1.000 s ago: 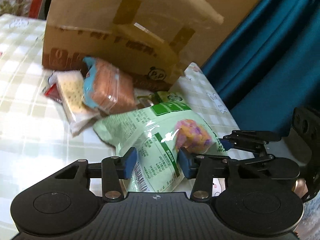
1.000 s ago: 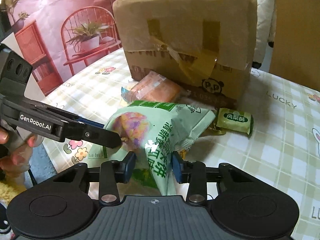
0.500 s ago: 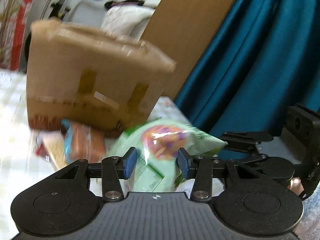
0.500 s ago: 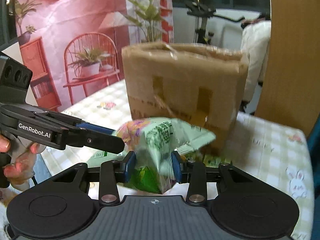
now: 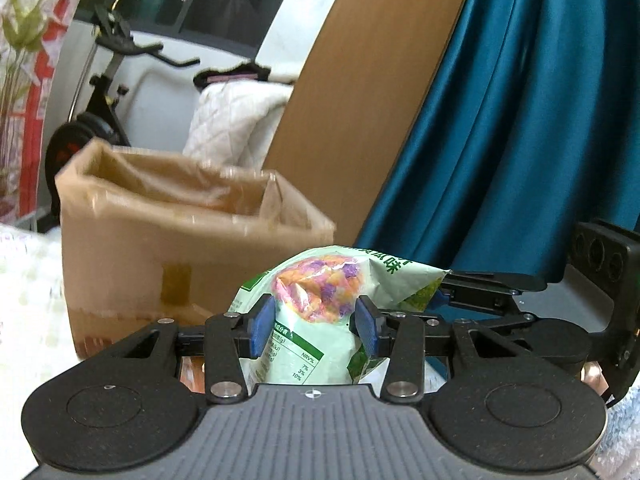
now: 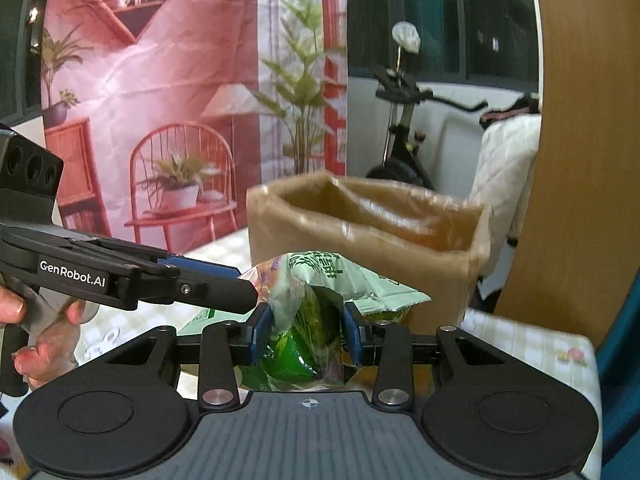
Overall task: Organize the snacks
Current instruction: 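Carry the green bag over the box and open the right tool, then move both tools back down to the snack pile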
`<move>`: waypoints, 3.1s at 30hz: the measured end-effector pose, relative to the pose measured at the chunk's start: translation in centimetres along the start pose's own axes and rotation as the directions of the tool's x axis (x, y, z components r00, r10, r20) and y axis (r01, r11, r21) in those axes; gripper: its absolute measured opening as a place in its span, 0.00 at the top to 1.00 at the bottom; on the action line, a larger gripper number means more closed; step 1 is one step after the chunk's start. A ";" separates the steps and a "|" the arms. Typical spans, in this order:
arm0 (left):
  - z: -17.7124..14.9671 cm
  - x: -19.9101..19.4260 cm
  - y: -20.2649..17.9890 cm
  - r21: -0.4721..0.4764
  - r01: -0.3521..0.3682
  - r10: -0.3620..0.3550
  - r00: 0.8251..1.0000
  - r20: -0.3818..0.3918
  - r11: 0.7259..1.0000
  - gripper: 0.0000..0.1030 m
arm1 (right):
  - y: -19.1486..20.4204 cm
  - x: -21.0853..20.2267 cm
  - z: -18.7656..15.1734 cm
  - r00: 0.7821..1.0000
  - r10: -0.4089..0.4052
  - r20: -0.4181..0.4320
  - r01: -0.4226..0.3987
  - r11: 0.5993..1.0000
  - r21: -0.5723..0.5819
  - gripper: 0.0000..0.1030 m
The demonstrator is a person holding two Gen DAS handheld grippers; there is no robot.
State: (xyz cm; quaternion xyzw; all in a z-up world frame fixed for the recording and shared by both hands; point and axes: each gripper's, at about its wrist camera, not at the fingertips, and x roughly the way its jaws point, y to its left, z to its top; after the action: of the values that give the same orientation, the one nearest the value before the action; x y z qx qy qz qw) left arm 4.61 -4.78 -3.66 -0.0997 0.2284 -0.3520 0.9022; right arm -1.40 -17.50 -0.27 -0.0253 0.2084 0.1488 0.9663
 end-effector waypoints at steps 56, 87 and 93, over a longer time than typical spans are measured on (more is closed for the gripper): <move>7.4 -0.6 9.0 0.065 -0.243 0.241 0.970 0.040 0.968 0.56 | -9.6 9.0 3.5 0.996 -0.050 0.076 0.035 0.982 0.183 0.72; -3.7 2.6 9.7 -0.054 -0.317 0.305 0.938 -0.164 0.947 0.55 | -3.4 17.7 -16.4 0.930 -0.205 -0.304 0.238 0.968 0.075 0.46; -4.1 2.7 9.6 -0.051 -0.320 0.307 0.936 -0.171 0.946 0.55 | -2.5 15.6 -15.5 0.944 -0.228 -0.241 0.246 0.968 0.049 0.92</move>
State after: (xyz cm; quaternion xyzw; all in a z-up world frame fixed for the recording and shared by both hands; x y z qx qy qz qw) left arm 10.02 0.32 -11.46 -0.0684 0.3267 -0.2013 0.9209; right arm 6.76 -17.31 -20.85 -0.0294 0.3214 0.0192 0.9463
